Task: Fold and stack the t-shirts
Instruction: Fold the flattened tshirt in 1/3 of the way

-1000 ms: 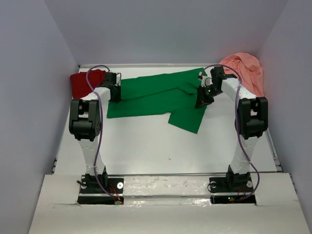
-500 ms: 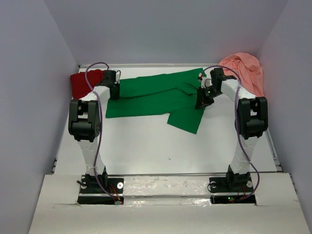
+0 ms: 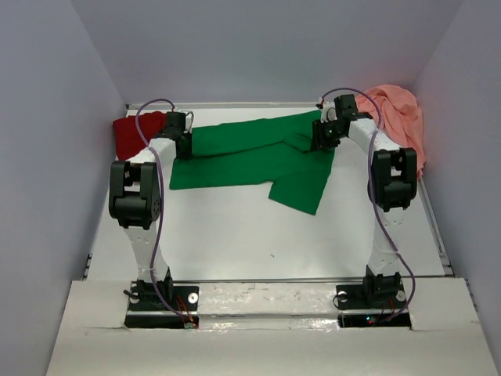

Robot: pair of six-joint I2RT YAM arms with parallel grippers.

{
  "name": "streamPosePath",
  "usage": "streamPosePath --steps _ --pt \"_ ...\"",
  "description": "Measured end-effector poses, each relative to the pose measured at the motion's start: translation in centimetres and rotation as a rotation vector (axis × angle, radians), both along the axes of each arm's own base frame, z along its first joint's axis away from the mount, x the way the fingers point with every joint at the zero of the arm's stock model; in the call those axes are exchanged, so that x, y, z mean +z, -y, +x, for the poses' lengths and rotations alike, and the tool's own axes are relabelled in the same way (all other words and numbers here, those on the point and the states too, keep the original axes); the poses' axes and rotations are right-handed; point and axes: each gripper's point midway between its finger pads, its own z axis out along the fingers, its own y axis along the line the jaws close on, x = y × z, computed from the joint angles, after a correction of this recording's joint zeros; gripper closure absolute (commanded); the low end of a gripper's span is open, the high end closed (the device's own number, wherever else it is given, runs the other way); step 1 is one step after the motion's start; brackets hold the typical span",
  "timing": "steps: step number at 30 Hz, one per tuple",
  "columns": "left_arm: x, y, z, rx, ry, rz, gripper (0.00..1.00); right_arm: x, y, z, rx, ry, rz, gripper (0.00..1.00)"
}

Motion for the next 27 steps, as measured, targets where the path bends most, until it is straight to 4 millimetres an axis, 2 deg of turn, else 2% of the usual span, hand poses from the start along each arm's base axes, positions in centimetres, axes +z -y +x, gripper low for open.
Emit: streamPosePath --steps 2,5,9,13,21,24,25,26,27 --pt "0.1 0.0 -0.1 0.0 0.0 0.0 1.0 -0.7 0.6 1.0 -0.029 0.005 -0.032 0.51" --pt "0.2 0.1 -0.3 -0.003 0.004 -0.004 1.0 -1.7 1.9 2.3 -0.08 0.013 -0.102 0.49" --pt "0.3 0.1 -0.3 -0.005 0.007 -0.006 1.0 -2.5 3.6 2.9 -0.138 0.017 -0.189 0.49" --pt "0.3 0.1 -0.3 -0.006 0.008 -0.007 1.0 -2.5 5.3 3.3 -0.192 0.033 -0.272 0.49" --pt "0.1 0.2 -0.4 -0.007 0.007 -0.009 1.0 -2.2 6.5 3.9 -0.229 0.061 -0.327 0.49" --pt "-0.1 0.2 -0.7 -0.01 -0.003 -0.011 1.0 -2.1 6.5 4.0 -0.23 0.067 -0.326 0.51" --pt "-0.1 0.2 -0.6 -0.01 -0.002 -0.012 1.0 -2.1 6.5 4.0 -0.23 0.067 -0.326 0.55" --pt "-0.1 0.2 -0.6 -0.01 -0.001 -0.012 1.0 -2.1 6.5 4.0 -0.23 0.067 -0.326 0.63" --pt "-0.1 0.2 -0.6 -0.01 0.0 -0.012 1.0 -2.1 6.5 4.0 -0.229 0.068 -0.326 0.66"
